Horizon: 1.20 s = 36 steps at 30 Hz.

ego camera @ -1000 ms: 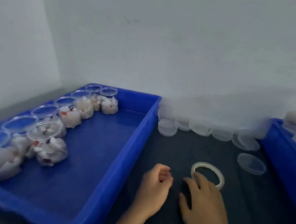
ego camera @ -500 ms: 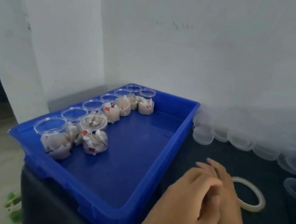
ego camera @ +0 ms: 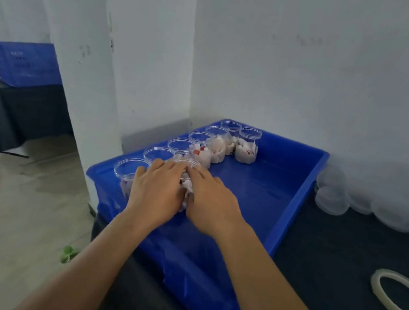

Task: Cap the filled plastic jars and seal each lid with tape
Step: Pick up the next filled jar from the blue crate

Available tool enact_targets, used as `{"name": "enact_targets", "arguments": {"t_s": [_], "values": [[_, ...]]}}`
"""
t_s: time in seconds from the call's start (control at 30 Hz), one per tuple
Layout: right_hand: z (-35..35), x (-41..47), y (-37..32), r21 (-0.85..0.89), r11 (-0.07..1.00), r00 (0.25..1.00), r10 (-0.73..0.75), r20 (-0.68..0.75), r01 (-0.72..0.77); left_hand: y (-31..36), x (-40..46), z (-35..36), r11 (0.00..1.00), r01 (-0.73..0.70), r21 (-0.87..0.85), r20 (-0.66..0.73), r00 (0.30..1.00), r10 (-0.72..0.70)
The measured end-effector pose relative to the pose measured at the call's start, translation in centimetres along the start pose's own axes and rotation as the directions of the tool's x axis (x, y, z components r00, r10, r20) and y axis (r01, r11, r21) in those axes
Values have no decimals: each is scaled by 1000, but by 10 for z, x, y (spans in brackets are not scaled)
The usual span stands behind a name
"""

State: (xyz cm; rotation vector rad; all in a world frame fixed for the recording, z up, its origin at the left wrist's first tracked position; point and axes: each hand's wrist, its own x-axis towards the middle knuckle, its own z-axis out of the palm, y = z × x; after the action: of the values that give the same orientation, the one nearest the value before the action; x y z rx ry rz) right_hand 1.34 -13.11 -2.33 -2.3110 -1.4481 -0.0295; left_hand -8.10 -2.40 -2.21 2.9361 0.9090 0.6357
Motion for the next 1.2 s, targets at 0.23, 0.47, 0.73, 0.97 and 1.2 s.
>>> {"name": "enact_targets", "arguments": {"t_s": [0.23,0.47,0.73,0.97,1.2], "values": [[5,16,9,-117,993,1000,10,8,-9,-8,34,19,999,-45,-25,160,986,48],[-20,6,13,-293,950,987,69,-147,-111,23,28,3,951,-227,-208,-27,974,227],[-107,-64,32,-324,933,828,-54,-558,-157,111,4,-56,871,-399,-285,-420,869,261],[-148,-161,88,-355,881,665,-64,-744,-313,213,-22,-56,647,-592,-481,-484,794,367],[-95,-220,149,-269,836,805,295,-515,-478,262,-64,39,598,-403,-693,-203,905,375]]}}
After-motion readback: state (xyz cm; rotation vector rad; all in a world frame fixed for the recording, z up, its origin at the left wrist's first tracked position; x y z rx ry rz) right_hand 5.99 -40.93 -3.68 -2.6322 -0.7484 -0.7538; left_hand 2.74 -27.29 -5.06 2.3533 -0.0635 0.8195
